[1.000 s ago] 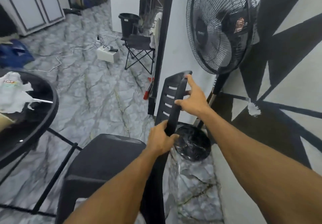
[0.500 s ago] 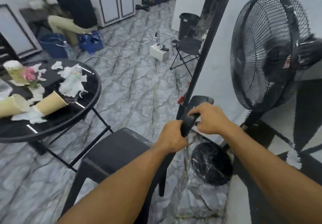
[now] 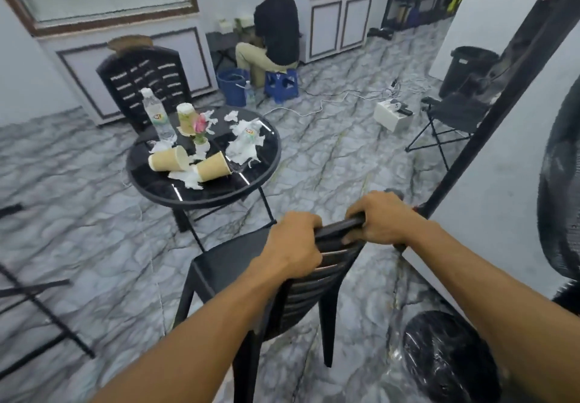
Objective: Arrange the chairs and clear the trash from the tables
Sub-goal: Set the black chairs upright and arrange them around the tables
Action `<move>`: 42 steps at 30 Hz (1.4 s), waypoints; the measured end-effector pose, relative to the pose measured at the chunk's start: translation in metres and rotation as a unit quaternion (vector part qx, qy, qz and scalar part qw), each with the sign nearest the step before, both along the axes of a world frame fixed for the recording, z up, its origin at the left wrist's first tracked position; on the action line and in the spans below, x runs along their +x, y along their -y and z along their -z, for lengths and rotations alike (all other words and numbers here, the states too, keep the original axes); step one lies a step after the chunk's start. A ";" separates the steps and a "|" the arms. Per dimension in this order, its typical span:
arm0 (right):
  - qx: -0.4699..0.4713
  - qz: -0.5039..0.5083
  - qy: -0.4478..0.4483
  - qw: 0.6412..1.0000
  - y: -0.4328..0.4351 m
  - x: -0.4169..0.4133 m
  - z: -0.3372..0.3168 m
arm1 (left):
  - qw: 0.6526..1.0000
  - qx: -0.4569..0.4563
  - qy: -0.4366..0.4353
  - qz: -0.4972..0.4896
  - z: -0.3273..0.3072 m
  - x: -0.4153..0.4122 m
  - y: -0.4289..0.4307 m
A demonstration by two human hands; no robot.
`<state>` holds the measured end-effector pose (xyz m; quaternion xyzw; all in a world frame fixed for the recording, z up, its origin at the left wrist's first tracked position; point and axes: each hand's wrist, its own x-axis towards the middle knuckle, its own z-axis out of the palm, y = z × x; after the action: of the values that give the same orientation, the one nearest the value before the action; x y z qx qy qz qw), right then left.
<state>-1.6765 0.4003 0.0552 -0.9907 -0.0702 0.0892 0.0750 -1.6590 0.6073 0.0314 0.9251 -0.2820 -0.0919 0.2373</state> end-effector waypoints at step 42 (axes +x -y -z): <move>-0.119 -0.085 -0.050 0.988 -0.086 -0.042 0.081 | 0.988 0.142 0.033 0.054 0.113 -0.057 -0.058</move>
<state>-1.7183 0.4866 -0.0254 -0.9773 -0.1389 0.1525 -0.0475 -1.7160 0.6650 -0.0811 0.9353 -0.3231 -0.1133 0.0893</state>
